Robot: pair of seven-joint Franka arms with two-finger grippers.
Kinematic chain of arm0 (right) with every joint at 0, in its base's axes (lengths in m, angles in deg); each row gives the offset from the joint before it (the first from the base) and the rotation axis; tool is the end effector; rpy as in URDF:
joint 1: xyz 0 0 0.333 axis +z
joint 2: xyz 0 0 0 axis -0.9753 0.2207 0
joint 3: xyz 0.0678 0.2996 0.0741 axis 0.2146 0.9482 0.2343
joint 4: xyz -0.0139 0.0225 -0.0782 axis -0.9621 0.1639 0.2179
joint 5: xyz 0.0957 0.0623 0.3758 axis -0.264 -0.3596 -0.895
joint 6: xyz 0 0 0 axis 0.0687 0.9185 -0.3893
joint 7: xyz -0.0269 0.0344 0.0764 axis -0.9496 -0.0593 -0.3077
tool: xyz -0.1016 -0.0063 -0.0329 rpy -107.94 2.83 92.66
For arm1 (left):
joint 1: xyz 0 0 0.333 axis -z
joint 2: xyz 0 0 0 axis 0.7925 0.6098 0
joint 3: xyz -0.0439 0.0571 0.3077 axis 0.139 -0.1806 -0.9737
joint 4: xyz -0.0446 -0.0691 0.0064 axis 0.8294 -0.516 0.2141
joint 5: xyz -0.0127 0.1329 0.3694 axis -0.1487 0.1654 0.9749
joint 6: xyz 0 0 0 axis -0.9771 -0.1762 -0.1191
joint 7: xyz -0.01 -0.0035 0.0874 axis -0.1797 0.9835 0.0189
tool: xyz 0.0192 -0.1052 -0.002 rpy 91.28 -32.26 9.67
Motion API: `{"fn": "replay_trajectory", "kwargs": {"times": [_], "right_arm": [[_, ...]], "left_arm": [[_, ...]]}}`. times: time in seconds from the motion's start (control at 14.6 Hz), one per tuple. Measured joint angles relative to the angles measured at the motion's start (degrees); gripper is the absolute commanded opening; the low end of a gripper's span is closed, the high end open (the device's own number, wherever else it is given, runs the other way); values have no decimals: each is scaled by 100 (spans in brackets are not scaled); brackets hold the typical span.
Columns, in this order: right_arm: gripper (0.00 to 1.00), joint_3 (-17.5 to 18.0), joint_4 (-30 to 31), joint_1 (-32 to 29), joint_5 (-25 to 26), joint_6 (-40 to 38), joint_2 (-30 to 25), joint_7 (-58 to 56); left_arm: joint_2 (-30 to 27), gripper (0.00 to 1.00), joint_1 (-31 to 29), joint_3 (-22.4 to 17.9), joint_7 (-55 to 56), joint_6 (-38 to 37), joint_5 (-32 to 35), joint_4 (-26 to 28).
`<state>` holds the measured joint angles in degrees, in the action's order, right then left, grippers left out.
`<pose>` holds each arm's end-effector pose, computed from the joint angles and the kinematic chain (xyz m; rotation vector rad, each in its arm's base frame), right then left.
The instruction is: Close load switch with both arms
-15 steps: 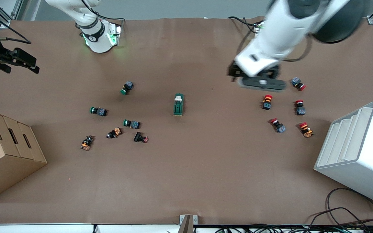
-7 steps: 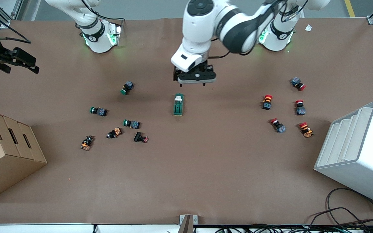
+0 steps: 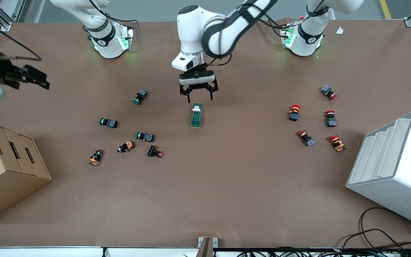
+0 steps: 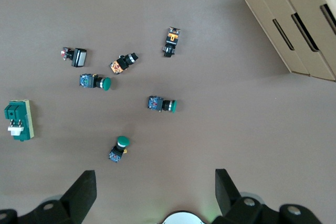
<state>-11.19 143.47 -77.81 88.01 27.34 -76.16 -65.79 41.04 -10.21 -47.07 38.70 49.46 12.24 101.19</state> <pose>0.5438 0.0154 0.6065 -3.1053 0.0475 0.1920 0.3215 -0.5768 0.3062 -2.9863 -0.1810 -0.8614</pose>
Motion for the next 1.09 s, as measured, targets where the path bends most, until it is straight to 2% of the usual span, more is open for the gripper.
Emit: {"fn": "replay_trajectory", "kwargs": {"times": [0.27,0.55,0.68,0.89,1.09], "right_arm": [[100,-11,-45,-4,1,506,591,-271],[100,30,-139,81,-13,509,755,43],[100,57,-147,290,-37,469,754,818],[100,93,-60,939,-46,410,760,2657],[100,125,132,1606,-88,478,781,4030]], "left_arm": [[668,99,386,-3,1912,-45,1722,18],[1213,98,660,-10,2394,-575,2484,24],[1404,99,747,-14,2665,-795,2937,29],[1747,99,785,-31,3282,-1109,3976,44],[1997,99,796,-45,3523,-1261,4288,40]]}}
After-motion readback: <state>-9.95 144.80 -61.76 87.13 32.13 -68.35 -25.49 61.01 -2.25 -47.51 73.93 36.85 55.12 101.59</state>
